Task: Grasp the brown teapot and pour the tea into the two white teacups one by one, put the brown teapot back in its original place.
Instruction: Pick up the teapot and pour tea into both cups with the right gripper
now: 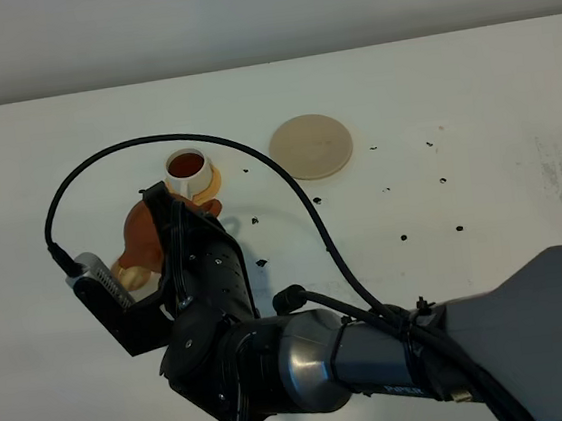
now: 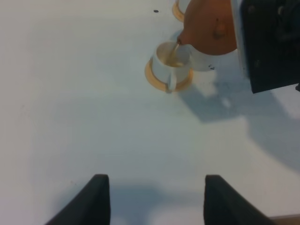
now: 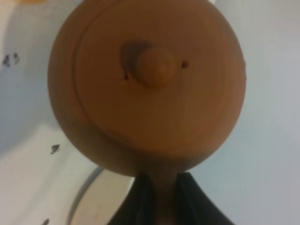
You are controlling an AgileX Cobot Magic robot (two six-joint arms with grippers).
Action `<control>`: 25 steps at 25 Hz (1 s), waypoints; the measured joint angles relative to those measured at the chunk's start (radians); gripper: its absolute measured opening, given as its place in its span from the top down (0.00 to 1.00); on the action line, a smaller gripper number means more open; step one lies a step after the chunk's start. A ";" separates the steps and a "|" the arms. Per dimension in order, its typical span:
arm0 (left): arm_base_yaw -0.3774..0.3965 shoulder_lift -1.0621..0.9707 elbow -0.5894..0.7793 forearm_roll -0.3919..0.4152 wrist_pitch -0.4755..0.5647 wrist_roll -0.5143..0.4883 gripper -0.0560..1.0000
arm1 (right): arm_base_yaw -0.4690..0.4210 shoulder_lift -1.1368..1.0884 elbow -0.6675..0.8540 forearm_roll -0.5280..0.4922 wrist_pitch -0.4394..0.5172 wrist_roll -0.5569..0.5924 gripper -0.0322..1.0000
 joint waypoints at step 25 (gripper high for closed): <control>0.000 0.000 0.000 0.000 0.000 0.000 0.53 | -0.018 0.022 0.000 -0.058 0.009 -0.031 0.86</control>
